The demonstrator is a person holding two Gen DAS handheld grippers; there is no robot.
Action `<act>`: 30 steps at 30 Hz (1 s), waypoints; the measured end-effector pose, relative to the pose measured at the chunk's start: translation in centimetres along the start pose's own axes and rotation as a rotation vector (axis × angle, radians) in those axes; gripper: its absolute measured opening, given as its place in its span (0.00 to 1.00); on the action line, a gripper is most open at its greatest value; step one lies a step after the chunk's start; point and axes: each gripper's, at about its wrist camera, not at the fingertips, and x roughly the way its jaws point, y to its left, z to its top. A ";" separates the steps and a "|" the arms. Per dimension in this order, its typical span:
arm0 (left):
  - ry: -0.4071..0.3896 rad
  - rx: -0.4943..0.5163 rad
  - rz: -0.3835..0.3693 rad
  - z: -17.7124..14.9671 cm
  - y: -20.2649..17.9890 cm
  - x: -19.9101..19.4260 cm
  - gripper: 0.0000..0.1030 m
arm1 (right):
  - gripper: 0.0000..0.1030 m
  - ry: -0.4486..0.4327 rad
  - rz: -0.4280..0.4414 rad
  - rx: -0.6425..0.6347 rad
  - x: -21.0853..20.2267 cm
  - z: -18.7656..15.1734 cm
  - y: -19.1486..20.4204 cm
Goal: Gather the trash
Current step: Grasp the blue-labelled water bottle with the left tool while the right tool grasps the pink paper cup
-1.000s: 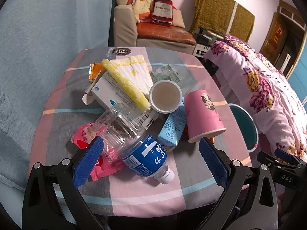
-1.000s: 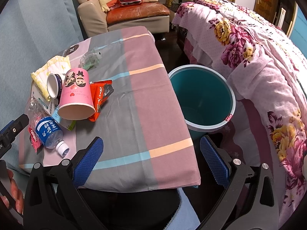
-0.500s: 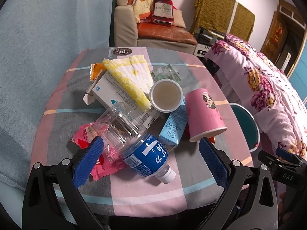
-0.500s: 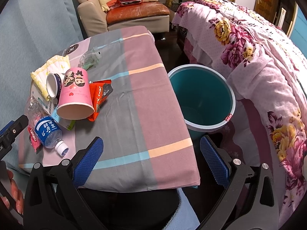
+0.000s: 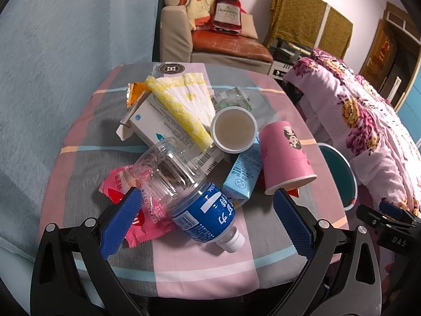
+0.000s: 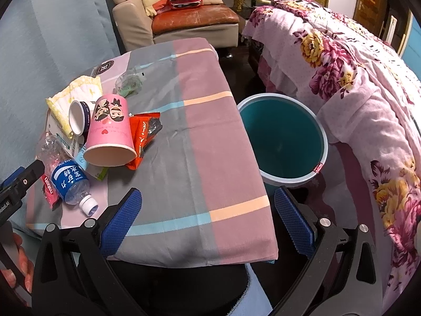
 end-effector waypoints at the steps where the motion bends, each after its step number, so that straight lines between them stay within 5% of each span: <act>1: 0.001 -0.001 0.002 0.0 0.1 0.1 0.97 | 0.94 0.001 0.001 -0.001 0.0 0.1 0.0; 20: 0.166 -0.117 -0.002 -1.5 2.7 6.3 0.97 | 0.94 0.088 0.149 -0.025 2.4 4.8 2.2; 24: 0.157 -0.108 -0.060 -1.5 2.7 6.8 0.82 | 0.93 0.099 0.216 -0.037 3.0 6.3 3.7; 30: 0.146 -0.072 -0.111 -2.3 3.0 6.4 0.82 | 0.74 0.158 0.306 -0.110 4.9 8.4 7.5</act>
